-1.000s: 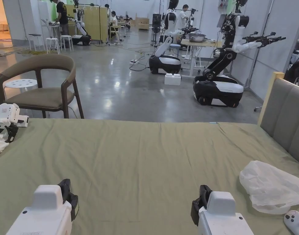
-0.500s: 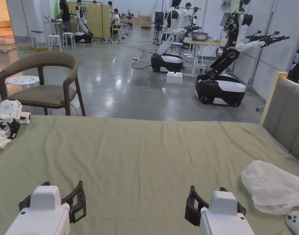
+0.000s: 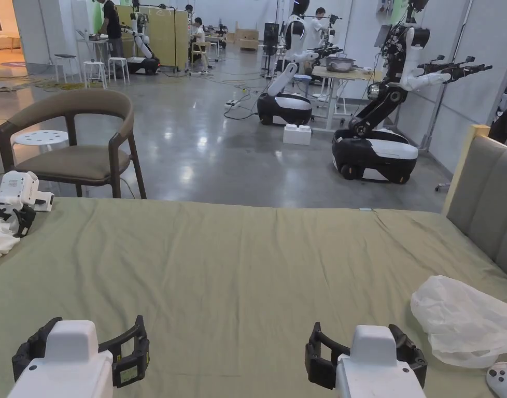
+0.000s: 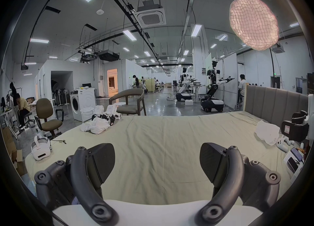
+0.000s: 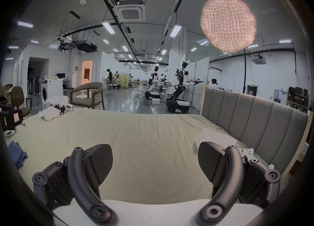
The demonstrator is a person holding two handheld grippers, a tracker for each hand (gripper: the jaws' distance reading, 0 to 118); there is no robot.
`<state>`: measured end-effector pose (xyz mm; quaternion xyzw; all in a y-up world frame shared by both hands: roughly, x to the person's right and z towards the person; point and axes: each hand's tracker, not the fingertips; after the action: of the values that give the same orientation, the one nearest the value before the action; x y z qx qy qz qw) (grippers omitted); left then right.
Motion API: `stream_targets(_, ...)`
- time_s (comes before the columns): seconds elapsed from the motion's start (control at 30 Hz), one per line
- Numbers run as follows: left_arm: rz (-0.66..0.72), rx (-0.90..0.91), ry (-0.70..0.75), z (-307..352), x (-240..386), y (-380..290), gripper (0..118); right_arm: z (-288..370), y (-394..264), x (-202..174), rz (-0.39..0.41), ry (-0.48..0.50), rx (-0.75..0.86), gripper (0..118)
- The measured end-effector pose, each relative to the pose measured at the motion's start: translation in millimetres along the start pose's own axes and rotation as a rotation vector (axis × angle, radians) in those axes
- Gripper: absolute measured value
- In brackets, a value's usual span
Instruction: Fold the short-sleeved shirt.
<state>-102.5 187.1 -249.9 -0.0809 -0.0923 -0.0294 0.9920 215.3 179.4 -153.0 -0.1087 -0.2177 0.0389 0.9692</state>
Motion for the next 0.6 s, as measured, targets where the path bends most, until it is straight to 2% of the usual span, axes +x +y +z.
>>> stream_targets(0.07, -0.004, -0.001, 0.001, 0.4, 0.5, 1.4, 103, -0.2, -0.3, -0.8, -0.001, 0.003, 0.011, 104)
stream_targets(0.2, -0.022, -0.002, 0.024, -0.6, 1.2, -1.0, 104, -0.5, 2.6, 1.1, -0.057, 0.067, 0.011, 104)
stream_targets(0.4, -0.028, -0.007, 0.031, 1.3, 0.9, -3.4, 105, 0.3, 12.1, -4.6, -0.091, 0.022, -0.023, 104)
stream_targets(0.6, 0.003, 0.0, 0.02, 1.2, -1.8, -4.3, 105, -1.2, 15.7, -1.8, -0.139, 0.058, -0.052, 104)
